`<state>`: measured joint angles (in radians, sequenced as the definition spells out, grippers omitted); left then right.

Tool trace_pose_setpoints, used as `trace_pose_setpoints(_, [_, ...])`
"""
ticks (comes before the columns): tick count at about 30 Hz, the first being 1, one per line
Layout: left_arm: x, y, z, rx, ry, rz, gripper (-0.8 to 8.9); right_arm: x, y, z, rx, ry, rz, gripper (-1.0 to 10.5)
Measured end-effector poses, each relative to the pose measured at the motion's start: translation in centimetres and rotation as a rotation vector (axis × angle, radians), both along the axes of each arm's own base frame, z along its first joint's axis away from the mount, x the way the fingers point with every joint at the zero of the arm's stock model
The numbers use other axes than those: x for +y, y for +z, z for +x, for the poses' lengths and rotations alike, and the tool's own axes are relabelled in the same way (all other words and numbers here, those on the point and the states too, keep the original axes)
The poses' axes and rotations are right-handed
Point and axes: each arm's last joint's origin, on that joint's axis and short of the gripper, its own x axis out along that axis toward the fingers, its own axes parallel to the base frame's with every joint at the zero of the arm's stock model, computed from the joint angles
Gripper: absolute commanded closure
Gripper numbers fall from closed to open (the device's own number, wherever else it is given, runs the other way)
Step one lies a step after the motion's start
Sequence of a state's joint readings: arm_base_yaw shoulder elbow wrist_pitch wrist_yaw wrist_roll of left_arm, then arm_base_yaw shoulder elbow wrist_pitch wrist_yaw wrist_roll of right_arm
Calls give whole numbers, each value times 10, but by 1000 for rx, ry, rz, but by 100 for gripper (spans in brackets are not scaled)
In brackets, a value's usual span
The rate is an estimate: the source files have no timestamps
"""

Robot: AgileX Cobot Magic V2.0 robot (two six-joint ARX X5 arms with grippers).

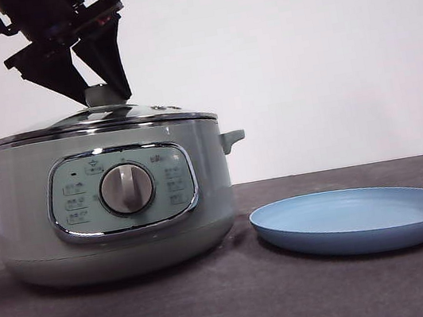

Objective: Take the potato out from the steamer,put the potato on the plate,close the lid

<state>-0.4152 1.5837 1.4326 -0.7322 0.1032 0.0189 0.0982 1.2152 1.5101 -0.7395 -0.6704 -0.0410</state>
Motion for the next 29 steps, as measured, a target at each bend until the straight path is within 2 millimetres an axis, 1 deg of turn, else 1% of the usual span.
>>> trace_pose_setpoints(11, [0,1,-1,-7,-5,2,821,0,0,0,1,1,0,258])
trace_pose_setpoints(14, [1,7,-2,5,-5,8,820,0,0,0,1,1,1,258])
trace_pose_setpoints(16, [2,20,-5,10,-4,11,820,0,0,0,2,3,2,258])
trace_pose_setpoints(17, [2,31,-5,-7,-4,4,820,0,0,0,1,6,2,258])
trace_pose_setpoints(20, [3,66,-7,-99,-15,-23,821,3,1,0,-8,21,4,257])
trace_pose_setpoints(21, [4,82,-8,-146,-21,-36,821,6,2,0,-19,31,5,257])
trace_pose_setpoints(22, [5,94,-10,-178,-26,-45,821,8,3,0,-31,41,6,257])
trace_pose_setpoints(24, [8,120,-16,-242,-31,-63,821,14,5,-1,-64,69,8,257])
trace_pose_setpoints(26, [11,141,-23,-292,-39,-72,821,19,8,0,-100,93,11,257])
trace_pose_setpoints(27, [14,153,-29,-317,-43,-73,821,24,9,1,-118,111,13,257])
trace_pose_setpoints(29, [21,172,-39,-352,-48,-72,821,32,11,5,-127,144,11,257])
